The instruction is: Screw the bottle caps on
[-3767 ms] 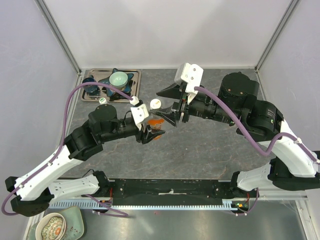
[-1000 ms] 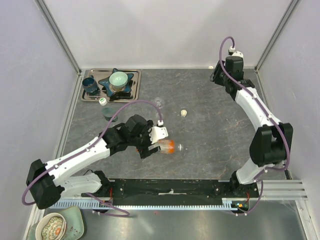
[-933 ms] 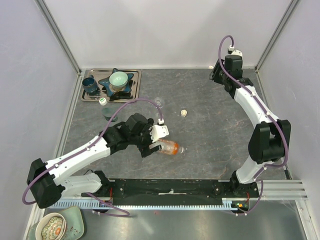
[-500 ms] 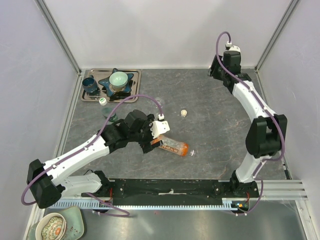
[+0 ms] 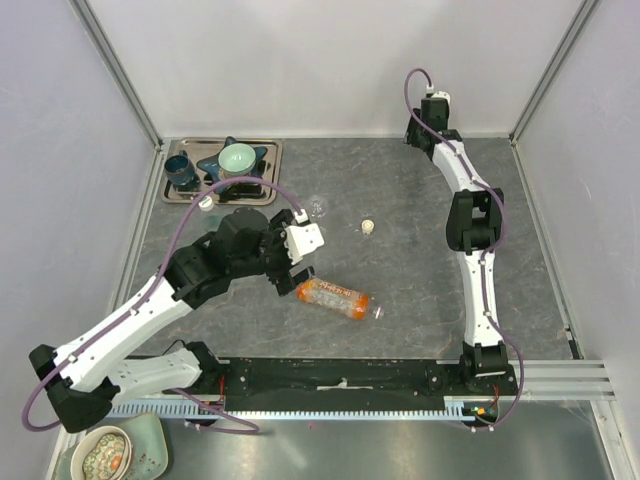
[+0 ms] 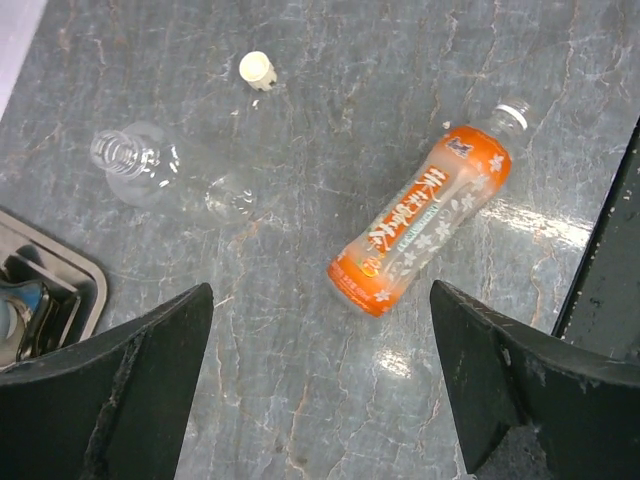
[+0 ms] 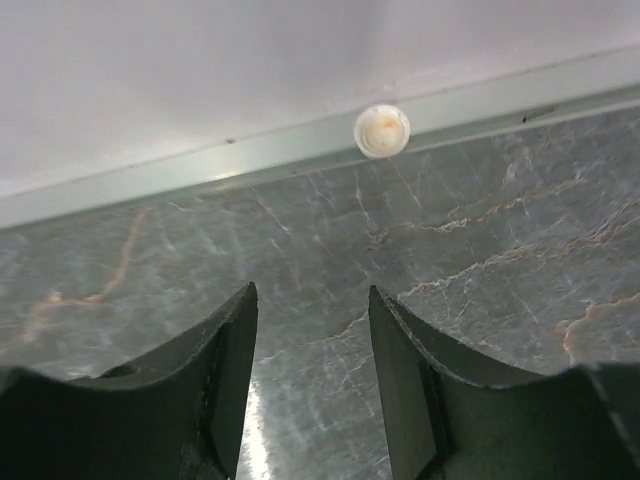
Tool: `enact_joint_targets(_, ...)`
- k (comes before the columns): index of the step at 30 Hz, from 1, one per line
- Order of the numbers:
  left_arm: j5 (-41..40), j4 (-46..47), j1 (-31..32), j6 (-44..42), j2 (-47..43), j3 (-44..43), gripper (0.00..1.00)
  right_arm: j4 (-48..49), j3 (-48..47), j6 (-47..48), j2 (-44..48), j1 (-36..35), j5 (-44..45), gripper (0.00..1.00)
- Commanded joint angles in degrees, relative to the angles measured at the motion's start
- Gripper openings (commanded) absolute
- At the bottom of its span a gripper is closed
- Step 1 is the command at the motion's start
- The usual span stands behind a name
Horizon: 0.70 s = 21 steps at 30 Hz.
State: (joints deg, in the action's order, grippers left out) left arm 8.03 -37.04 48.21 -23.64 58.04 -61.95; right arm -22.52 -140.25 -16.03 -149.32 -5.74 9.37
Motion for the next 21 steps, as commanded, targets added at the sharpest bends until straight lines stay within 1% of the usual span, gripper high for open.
enact_joint_targets(1,0.7,0.9,-3.5,1.0,-1.2,2.0,0.95,11.9,1.3,1.1,0.5,0.7,0.5,0.56)
enact_joint_targets(3,1.6,2.1,-5.3,2.6,-0.7,3.1,0.95,12.4,-2.7,0.1,-2.9,1.3,-0.9,0.56)
enact_joint_targets(5,3.0,4.1,-7.6,4.9,-0.4,4.1,0.96,14.2,-2.8,-2.2,-3.4,2.0,-3.4,0.56)
enact_joint_targets(6,3.1,4.8,-8.2,5.6,-0.3,4.3,0.97,15.3,1.1,-3.1,-2.1,2.2,-7.1,0.59)
enact_joint_targets(7,3.4,6.1,-8.9,6.3,0.0,4.1,0.98,17.1,4.6,-3.6,-0.3,2.2,-8.6,0.62)
enact_joint_targets(8,3.4,6.6,-9.0,7.5,0.2,3.8,0.99,21.4,8.8,-4.5,2.2,2.1,-9.1,0.74)
enact_joint_targets(9,3.4,6.9,-9.2,7.9,1.1,3.3,0.99,24.5,17.5,-4.6,7.8,2.0,-9.1,0.86)
enact_joint_targets(10,4.1,7.2,-9.4,8.3,1.3,2.6,0.99,27.0,21.7,-4.7,10.6,1.7,-11.2,0.98)
enact_joint_targets(11,4.4,7.8,-9.4,9.2,1.5,2.4,0.99,30.1,25.5,-4.9,16.0,1.4,-11.1,0.98)
enact_joint_targets(12,4.9,7.9,-9.4,9.4,1.6,2.1,0.99,30.3,31.0,-4.7,18.6,1.3,-10.8,0.98)
enact_joint_targets(13,5.7,7.9,-9.5,9.5,1.7,1.8,0.99,30.3,33.5,-4.6,21.0,1.0,-11.2,0.98)
enact_joint_targets(14,5.9,8.2,-9.7,10.6,1.6,1.7,0.99,31.1,36.2,-4.4,25.9,0.9,-11.8,0.98)
enact_joint_targets(15,6.3,8.3,-9.8,10.9,1.4,1.6,1.0,31.8,41.9,-4.8,28.4,0.8,-11.7,0.98)
enact_joint_targets(16,7.7,8.3,-9.9,11.0,1.0,1.2,0.99,33.0,45.0,-5.1,31.0,0.6,-11.5,0.98)
enact_joint_targets(17,7.9,8.3,-9.9,11.8,0.7,1.1,0.99,34.5,47.8,-5.1,35.8,0.6,-11.6,0.98)
enact_joint_targets(18,8.1,8.6,-9.9,12.4,0.6,1.0,0.99,34.5,52.0,-4.9,37.9,0.4,-11.0,0.98)
enact_joint_targets(20,8.0,8.6,-9.9,13.6,-0.3,0.6,0.99,33.4,55.2,-2.3,43.5,-0.3,-9.6,0.98)
enact_joint_targets(21,8.1,8.6,-9.9,13.9,-0.6,0.4,0.99,33.8,59.0,-1.3,45.2,-0.6,-9.6,0.98)
